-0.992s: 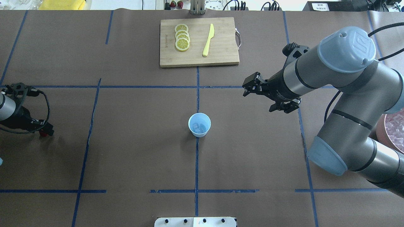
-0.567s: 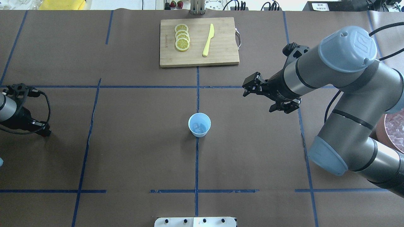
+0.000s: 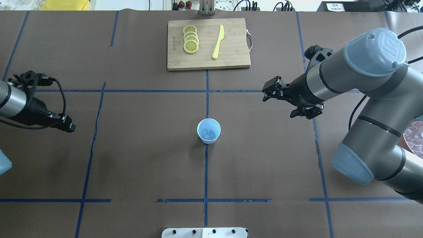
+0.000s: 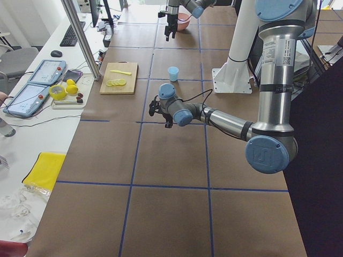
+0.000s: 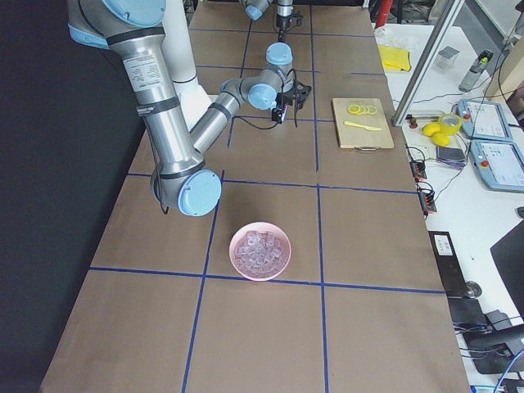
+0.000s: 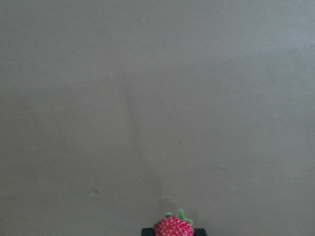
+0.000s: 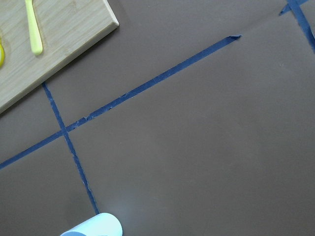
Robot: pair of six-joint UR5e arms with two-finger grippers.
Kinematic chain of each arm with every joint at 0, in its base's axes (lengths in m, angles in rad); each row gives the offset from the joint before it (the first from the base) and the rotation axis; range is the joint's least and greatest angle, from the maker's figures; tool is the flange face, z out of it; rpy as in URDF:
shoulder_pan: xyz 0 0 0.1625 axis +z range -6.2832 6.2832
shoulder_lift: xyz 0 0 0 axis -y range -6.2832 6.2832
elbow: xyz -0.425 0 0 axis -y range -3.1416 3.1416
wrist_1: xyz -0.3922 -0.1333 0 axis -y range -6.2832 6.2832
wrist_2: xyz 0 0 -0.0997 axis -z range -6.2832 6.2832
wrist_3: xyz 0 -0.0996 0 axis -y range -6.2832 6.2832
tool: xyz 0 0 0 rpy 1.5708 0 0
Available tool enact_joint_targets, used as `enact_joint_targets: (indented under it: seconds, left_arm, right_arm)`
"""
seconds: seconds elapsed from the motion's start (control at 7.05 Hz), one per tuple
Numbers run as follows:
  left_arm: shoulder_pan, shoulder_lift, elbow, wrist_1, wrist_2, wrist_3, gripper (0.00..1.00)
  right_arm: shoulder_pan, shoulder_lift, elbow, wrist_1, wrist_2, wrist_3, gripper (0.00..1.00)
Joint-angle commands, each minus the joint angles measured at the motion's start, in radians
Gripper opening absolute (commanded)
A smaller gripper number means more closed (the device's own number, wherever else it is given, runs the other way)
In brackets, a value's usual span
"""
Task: Put ice and strawberries in cup
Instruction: 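Carry the strawberry with the left gripper over the cup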
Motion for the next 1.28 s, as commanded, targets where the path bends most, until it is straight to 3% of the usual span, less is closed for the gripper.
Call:
enact_joint_targets:
  seconds: [0.0,0.14,0.43,0.57,0.71,1.13]
  left_arm:
    - [0.084,-0.203,-0.048,0.005,-0.032,-0.324,0.0]
    - [0.178,-0.278,-0.04,0.005,-0.02,-0.436,0.0]
    - [0.305,-0.425,-0.007,0.084,0.151,-0.517,0.0]
    - [0.347,-0.557,0.075,0.15,0.242,-0.523,0.0]
    - [0.376,-0.625,0.154,0.158,0.293,-0.535,0.0]
    - [0.377,-0.664,0.181,0.157,0.342,-0.527,0.01]
  right_arm:
    - [0.037,-0.115,0.055,0.004,0.003,-0.133,1.0]
    - [0.066,-0.146,0.058,0.006,0.012,-0.182,1.0]
    - [0.142,-0.204,0.06,0.012,0.099,-0.28,1.0]
    - [0.146,-0.208,0.06,0.014,0.103,-0.285,1.0]
    - [0.146,-0.208,0.061,0.014,0.103,-0.285,1.0]
    - [0.144,-0.217,0.066,0.014,0.103,-0.285,1.0]
